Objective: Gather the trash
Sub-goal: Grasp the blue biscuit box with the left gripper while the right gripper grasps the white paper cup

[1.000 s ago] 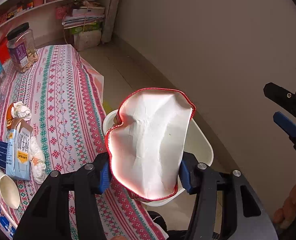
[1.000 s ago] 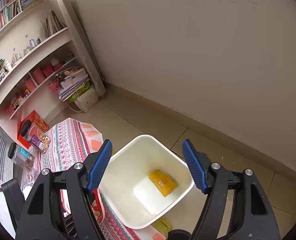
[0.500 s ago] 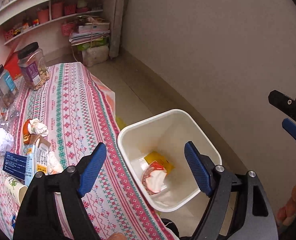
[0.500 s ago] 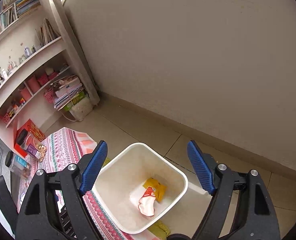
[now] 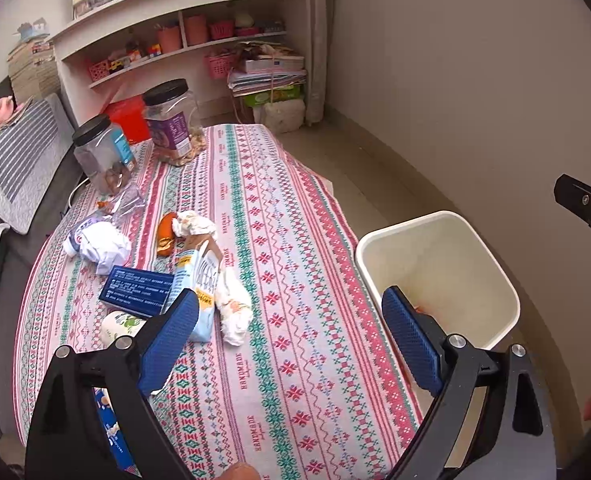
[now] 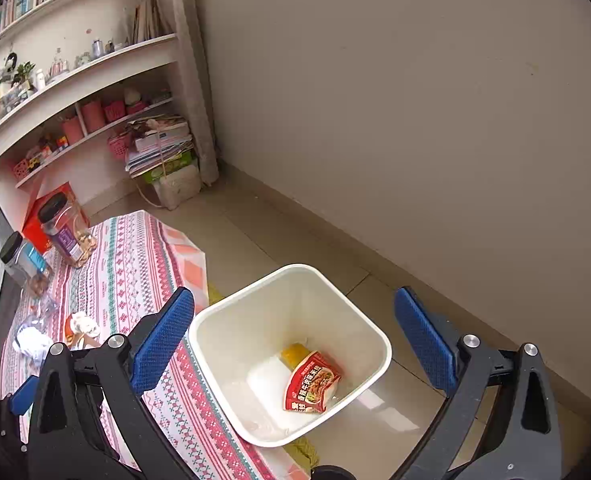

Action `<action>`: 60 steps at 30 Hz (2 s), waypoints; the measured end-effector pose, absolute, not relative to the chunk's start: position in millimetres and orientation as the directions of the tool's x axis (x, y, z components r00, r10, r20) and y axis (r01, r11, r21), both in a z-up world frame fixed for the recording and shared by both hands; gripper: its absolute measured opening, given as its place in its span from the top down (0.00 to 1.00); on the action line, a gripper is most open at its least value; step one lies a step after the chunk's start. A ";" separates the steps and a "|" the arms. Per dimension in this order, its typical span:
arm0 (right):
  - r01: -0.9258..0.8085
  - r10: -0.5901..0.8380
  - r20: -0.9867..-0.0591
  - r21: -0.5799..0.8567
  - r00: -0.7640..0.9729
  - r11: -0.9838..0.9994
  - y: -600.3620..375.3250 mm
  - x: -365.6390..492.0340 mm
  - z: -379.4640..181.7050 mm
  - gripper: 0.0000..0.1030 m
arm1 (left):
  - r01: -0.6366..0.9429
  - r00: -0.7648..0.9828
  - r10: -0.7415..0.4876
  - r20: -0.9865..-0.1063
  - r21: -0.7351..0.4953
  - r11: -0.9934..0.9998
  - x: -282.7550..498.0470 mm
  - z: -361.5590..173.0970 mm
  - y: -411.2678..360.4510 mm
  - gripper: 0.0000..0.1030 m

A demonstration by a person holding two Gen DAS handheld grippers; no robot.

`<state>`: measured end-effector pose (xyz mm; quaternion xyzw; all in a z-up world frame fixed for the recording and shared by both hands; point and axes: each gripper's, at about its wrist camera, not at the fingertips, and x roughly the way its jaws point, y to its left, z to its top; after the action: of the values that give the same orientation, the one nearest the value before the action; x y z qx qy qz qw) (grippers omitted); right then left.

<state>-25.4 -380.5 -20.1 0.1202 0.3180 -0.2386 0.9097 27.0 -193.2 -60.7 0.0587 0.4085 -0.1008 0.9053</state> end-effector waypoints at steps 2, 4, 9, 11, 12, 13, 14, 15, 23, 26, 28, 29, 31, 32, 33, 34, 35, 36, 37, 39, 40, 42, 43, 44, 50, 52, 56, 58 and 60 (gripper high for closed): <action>0.485 -0.329 -0.652 0.069 0.684 0.872 -370.8 -22.3 -24.6 0.07 | 0.194 0.642 -0.105 -0.760 0.028 0.981 21.0 -64.1 -179.0 0.12; 0.457 -0.301 -0.670 0.064 0.679 0.887 -360.0 -16.5 -29.9 0.07 | 0.155 0.633 -0.067 -0.771 0.042 0.987 12.7 -70.6 -163.3 0.12; 0.374 -0.244 -0.694 0.039 0.677 0.926 -328.0 -5.3 -38.0 0.07 | 0.039 0.585 0.052 -0.810 0.092 0.995 -7.2 -98.6 -115.1 0.12; 0.338 -0.219 -0.704 0.032 0.676 0.940 -313.3 -2.5 -41.2 0.07 | -0.004 0.546 0.089 -0.833 0.104 0.995 -12.5 -113.1 -93.5 0.12; 0.319 -0.206 -0.710 0.029 0.674 0.947 -306.7 0.4 -43.0 0.07 | -0.030 0.521 0.115 -0.846 0.116 0.993 -14.2 -121.2 -82.5 0.12; 0.300 -0.192 -0.717 0.025 0.670 0.954 -299.6 3.2 -45.1 0.07 | -0.061 0.495 0.144 -0.857 0.132 0.989 -15.4 -129.2 -71.4 0.12; 0.281 -0.179 -0.724 0.021 0.666 0.959 -292.2 5.6 -47.3 0.07 | -0.094 0.470 0.169 -0.867 0.141 0.986 -14.9 -136.7 -59.2 0.12; 0.262 -0.168 -0.730 0.015 0.663 0.965 -284.4 7.6 -49.4 0.07 | -0.126 0.444 0.186 -0.877 0.144 0.981 -14.8 -144.5 -47.2 0.12; 0.088 -0.108 -0.740 -0.066 0.664 0.994 -219.0 22.8 -61.5 0.07 | -0.275 0.255 0.117 -0.960 0.044 0.961 0.9 -191.2 21.8 0.12; 0.024 -0.083 -0.750 -0.089 0.656 0.996 -198.2 29.7 -67.9 0.07 | -0.255 0.212 0.082 -0.974 0.026 0.967 5.0 -204.6 25.6 0.13; -0.024 -0.060 -0.763 -0.099 0.644 0.995 -185.2 34.2 -73.0 0.07 | -0.243 0.191 0.036 -0.981 -0.011 0.970 4.4 -212.7 28.9 0.19; -0.050 -0.048 -0.768 -0.104 0.639 0.993 -178.7 35.9 -75.5 0.07 | -0.239 0.205 0.034 -0.978 -0.016 0.971 2.7 -210.4 31.2 0.27; -0.107 -0.017 -0.779 -0.108 0.626 0.988 -165.2 40.6 -81.1 0.07 | -0.220 0.231 0.028 -0.972 -0.025 0.975 0.9 -203.4 36.8 0.43; -0.137 0.005 -0.787 -0.101 0.617 0.985 -158.9 42.8 -83.6 0.07 | -0.219 0.235 0.007 -0.972 -0.046 0.975 1.1 -200.9 42.1 0.43; -0.169 0.031 -0.795 -0.091 0.606 0.981 -152.7 45.5 -86.0 0.07 | -0.225 0.232 -0.017 -0.972 -0.071 0.972 1.8 -199.3 48.7 0.43; -0.199 0.053 -0.802 -0.083 0.595 0.976 -146.2 48.3 -88.9 0.07 | -0.233 0.231 -0.035 -0.972 -0.090 0.968 2.0 -197.6 55.4 0.43; -0.232 0.074 -0.809 -0.078 0.583 0.970 -139.1 50.7 -91.6 0.07 | -0.238 0.237 -0.040 -0.971 -0.098 0.966 2.2 -194.3 62.2 0.43; -0.266 0.093 -0.814 -0.078 0.573 0.961 -131.2 53.0 -94.0 0.07 | -0.239 0.247 -0.038 -0.968 -0.099 0.966 2.8 -189.3 68.0 0.44; -0.297 0.104 -0.817 -0.086 0.567 0.951 -123.1 54.4 -96.3 0.07 | -0.237 0.257 -0.032 -0.966 -0.095 0.967 4.1 -183.2 72.2 0.43; -0.358 0.114 -0.823 -0.113 0.556 0.927 -105.4 56.6 -101.2 0.07 | -0.228 0.276 -0.025 -0.961 -0.090 0.970 8.8 -166.2 78.6 0.43; -0.385 0.116 -0.827 -0.128 0.550 0.914 -96.2 57.3 -104.7 0.07 | -0.222 0.286 -0.020 -0.958 -0.086 0.971 12.3 -157.9 81.4 0.43; -0.436 0.127 -0.836 -0.144 0.534 0.888 -80.0 58.3 -110.4 0.07 | -0.205 0.308 0.003 -0.951 -0.063 0.977 20.3 -139.8 85.7 0.43; -0.458 0.131 -0.840 -0.150 0.526 0.876 -71.5 59.1 -113.6 0.07 | -0.197 0.322 0.016 -0.947 -0.051 0.979 25.8 -130.2 86.8 0.43; -0.477 0.134 -0.845 -0.156 0.518 0.865 -64.3 59.5 -116.2 0.07 | -0.188 0.335 0.029 -0.942 -0.037 0.982 31.5 -121.4 88.8 0.43; -0.532 0.102 -0.879 -0.186 0.466 0.826 -34.8 75.0 -137.3 0.07 | -0.181 0.400 0.070 -0.914 -0.003 0.984 54.9 -101.3 113.6 0.43; -0.529 0.092 -0.893 -0.175 0.440 0.830 -32.1 83.9 -145.9 0.07 | -0.192 0.386 0.044 -0.922 -0.033 0.981 53.8 -107.6 122.3 0.43; -0.540 0.068 -0.909 -0.183 0.411 0.822 -24.4 90.4 -162.8 0.13 | -0.193 0.333 -0.066 -0.940 -0.137 0.972 59.9 -120.3 124.1 0.43; -0.551 0.080 -0.914 -0.169 0.398 0.817 -19.4 89.2 -162.1 0.36 | -0.181 0.348 -0.068 -0.935 -0.138 0.974 60.7 -115.8 121.6 0.43; -0.523 0.104 -0.925 -0.113 0.366 0.845 -22.0 91.3 -160.3 0.40 | -0.180 0.364 -0.076 -0.928 -0.151 0.972 61.9 -109.1 123.6 0.43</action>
<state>91.3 -22.0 -160.3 -0.1987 0.5279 0.1954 0.8023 61.9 123.6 -109.1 -0.1140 0.5630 0.0318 0.8180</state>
